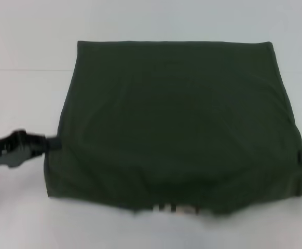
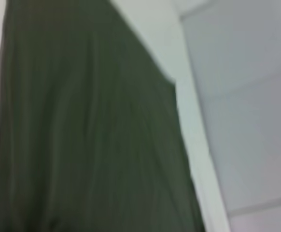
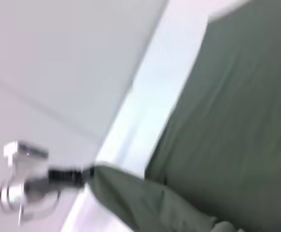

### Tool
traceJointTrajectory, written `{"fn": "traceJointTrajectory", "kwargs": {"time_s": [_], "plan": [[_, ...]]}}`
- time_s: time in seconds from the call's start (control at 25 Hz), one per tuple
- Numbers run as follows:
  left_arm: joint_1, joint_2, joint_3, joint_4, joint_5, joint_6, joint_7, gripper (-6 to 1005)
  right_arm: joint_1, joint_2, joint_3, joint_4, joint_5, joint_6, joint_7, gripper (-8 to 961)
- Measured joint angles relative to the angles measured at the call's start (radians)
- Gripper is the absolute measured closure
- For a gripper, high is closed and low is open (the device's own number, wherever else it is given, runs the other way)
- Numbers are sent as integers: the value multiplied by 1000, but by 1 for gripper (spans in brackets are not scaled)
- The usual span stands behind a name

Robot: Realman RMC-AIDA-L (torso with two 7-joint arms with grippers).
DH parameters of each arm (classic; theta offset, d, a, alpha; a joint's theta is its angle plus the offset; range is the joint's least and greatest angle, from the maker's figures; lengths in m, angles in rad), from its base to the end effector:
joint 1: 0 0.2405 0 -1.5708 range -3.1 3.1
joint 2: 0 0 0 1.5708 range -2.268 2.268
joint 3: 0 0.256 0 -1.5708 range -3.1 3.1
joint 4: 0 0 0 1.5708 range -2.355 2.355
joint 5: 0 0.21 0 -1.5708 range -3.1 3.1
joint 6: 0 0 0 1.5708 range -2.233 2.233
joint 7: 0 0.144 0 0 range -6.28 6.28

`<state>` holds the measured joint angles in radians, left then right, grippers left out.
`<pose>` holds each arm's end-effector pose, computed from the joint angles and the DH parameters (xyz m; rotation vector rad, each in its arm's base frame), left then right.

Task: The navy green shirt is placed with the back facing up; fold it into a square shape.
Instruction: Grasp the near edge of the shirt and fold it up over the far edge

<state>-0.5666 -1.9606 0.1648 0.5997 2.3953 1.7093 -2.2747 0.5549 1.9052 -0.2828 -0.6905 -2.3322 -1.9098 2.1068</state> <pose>-0.3168 0.3188 0.0655 -2.1106 -1.9864 -0.8543 0.3002 0.3073 0.0981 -2.4754 1.6683 0.7513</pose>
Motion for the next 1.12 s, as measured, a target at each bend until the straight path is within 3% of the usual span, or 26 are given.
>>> {"fn": "traceJointTrajectory", "kwargs": {"time_s": [0.32, 0.52, 0.68, 1.12], "plan": [[6, -16, -1, -65, -197, -145, 51, 972, -40, 12, 27, 61, 205, 189, -67, 900], [-16, -46, 4, -109, -256, -247, 134, 972, -10, 20, 0, 136, 208, 333, -149, 900], [-31, -71, 4, -116, -294, -338, 187, 971, 4, 48, -9, 141, 217, 441, -203, 900], [-79, -131, 8, -137, -383, -540, 339, 971, 37, 94, -85, 149, 242, 641, -277, 900]]}}
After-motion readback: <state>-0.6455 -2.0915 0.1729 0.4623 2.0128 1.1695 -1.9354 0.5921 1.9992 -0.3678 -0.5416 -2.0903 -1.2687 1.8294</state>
